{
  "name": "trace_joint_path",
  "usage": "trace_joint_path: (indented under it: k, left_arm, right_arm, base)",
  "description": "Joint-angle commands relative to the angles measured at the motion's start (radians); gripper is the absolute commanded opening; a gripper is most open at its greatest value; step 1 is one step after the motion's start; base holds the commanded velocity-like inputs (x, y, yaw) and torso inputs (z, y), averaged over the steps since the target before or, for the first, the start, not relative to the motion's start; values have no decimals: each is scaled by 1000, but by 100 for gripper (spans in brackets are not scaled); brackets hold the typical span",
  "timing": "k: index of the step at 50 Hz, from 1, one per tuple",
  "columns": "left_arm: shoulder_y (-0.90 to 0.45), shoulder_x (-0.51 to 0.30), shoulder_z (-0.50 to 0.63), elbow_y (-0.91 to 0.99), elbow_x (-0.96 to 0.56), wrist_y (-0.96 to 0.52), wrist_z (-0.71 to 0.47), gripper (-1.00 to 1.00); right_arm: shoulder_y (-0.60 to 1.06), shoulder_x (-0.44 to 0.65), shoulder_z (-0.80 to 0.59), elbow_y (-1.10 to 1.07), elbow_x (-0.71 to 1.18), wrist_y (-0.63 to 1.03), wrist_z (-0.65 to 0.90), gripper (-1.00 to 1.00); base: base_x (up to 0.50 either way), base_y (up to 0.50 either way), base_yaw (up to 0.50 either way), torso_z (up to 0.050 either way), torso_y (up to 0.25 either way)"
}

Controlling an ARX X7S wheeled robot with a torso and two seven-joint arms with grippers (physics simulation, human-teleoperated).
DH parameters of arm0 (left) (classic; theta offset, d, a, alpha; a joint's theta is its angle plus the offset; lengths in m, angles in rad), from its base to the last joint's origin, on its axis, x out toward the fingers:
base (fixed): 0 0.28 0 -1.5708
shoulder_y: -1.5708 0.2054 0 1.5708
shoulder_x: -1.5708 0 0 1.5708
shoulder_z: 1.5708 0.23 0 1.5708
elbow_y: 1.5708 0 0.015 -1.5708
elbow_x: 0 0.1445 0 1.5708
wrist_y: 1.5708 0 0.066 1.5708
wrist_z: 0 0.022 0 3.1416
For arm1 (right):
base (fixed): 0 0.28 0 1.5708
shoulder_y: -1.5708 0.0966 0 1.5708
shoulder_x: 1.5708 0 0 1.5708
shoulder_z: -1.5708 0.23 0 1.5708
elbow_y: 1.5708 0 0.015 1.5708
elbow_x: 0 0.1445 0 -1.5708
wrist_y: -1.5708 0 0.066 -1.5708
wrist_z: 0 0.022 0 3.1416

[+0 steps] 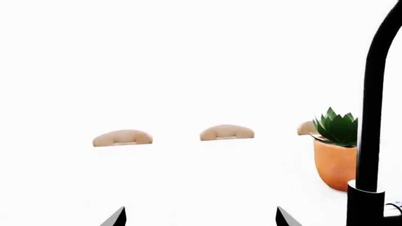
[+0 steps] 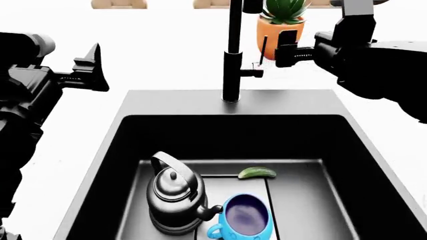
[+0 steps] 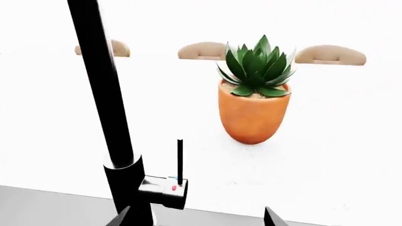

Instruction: Pick the mug and kettle non electric and place them in the sink. Then turn on the water.

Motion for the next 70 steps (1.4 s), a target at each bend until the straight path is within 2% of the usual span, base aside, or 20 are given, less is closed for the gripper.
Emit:
trace_joint_path:
  k: [1,13,24,34,42,50,54,56,57,62,70]
  left_arm:
    - [-150,81,143,-164,72,9,19,100]
    - [-333,148,234,-337,131,14,-6,100]
    - [-483,213,312,-525,181,71,6,100]
    - [-603,274,356,-754,219,175,27,100]
    - [-708,318,375,-947,242,253,40,100]
    - [-821,364,389,-1189,264,368,59,100]
    - [-890,392,392,-1372,274,464,73,100]
    - [-949,415,395,-1524,284,548,81,100]
    - [-970,424,396,-1578,288,577,84,100]
    - [-967,431,392,-1588,302,578,81,100]
    - [-956,427,377,-1588,319,580,82,100]
  right_arm:
    - [30,-70,-9,177,-63,-2,-58,100]
    - [27,-239,-30,478,-135,-79,-199,100]
    - [84,-490,-68,947,-216,-161,-448,100]
    - [71,-515,23,950,-317,-168,-450,100]
    - [43,-533,269,950,-549,-138,-459,100]
    - [47,-567,730,950,-1019,-74,-495,100]
    - [48,-590,940,950,-1247,-55,-525,100]
    - [49,-600,1020,950,-1334,-48,-534,100]
    - [46,-603,1053,950,-1370,-49,-538,100]
    - [46,-615,1168,950,-1494,-41,-549,100]
    - [37,-611,1245,950,-1578,-36,-527,100]
  base:
    - [0,0,0,0,0]
    - [0,0,0,0,0]
    - [0,0,0,0,0]
    - [0,0,0,0,0]
    - [0,0,0,0,0]
    - [0,0,0,0,0]
    - [0,0,0,0,0]
    - [0,0,0,0,0]
    - [0,0,0,0,0]
    - [0,0,0,0,0]
    - [0,0,0,0,0]
